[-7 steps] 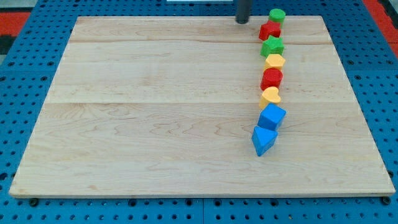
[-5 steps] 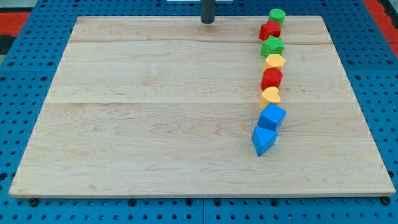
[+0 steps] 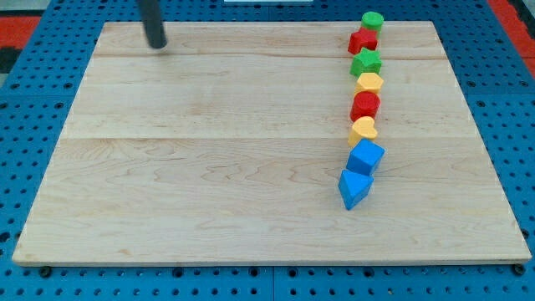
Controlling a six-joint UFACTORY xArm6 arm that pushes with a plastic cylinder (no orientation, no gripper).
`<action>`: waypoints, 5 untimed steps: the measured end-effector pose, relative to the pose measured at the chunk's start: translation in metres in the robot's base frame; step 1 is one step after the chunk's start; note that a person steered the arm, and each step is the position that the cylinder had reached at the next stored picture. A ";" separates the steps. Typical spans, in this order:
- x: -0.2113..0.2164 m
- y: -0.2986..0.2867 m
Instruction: Place your arm to the left side of the blue triangle
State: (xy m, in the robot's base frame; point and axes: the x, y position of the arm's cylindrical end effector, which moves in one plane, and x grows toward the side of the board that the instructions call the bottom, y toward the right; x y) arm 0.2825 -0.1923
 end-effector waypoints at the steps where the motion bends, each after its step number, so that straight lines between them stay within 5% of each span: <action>1: 0.052 0.064; 3: 0.173 0.119; 5: 0.227 0.219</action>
